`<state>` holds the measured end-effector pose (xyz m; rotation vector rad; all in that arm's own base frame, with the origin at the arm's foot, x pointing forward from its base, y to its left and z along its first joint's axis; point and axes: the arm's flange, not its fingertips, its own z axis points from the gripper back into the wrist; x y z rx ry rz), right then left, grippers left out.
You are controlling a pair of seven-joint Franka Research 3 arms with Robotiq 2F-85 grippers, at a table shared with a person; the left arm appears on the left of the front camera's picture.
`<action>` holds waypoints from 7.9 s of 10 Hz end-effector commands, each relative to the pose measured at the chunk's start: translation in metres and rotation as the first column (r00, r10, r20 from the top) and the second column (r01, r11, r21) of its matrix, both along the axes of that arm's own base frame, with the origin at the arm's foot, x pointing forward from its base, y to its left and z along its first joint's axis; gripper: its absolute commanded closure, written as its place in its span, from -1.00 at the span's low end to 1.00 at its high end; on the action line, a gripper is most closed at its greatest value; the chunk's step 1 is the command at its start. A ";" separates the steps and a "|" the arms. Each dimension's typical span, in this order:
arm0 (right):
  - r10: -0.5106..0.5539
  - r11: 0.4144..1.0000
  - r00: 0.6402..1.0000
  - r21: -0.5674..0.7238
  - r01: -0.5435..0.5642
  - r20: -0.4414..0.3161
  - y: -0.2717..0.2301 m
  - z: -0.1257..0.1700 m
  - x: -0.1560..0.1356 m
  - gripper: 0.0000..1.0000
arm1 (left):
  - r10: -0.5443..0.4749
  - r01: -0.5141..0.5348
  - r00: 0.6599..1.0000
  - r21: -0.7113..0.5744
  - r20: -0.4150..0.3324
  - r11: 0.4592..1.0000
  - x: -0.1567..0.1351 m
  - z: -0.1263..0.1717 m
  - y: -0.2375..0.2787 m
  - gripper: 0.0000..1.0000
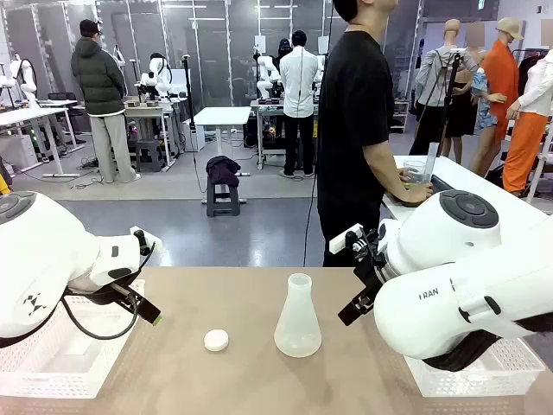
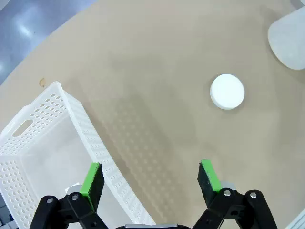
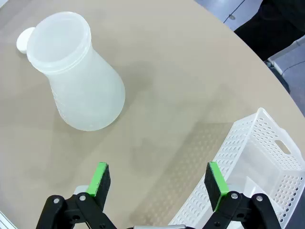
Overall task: Prepare the solutions needed for the experiment.
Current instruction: Pick up the Plastic Funnel and insert it into the Big flask.
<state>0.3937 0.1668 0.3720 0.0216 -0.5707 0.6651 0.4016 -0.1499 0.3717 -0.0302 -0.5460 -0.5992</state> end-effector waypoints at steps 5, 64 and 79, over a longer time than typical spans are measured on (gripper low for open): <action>0.000 1.000 1.000 0.000 0.000 0.000 0.000 0.000 0.000 -1.00 | 0.000 0.000 1.000 0.000 0.000 1.000 0.000 0.000 0.000 -1.00; -0.799 0.017 0.209 0.326 0.945 -0.564 -0.170 0.130 0.079 -1.00 | -0.182 -0.265 0.931 -0.930 -0.315 0.255 -0.034 0.101 0.045 -1.00; -0.557 0.795 0.785 0.100 0.599 -0.273 -0.172 0.077 0.112 -1.00 | -0.182 -0.265 0.931 -0.930 -0.315 0.255 -0.034 0.101 0.045 -1.00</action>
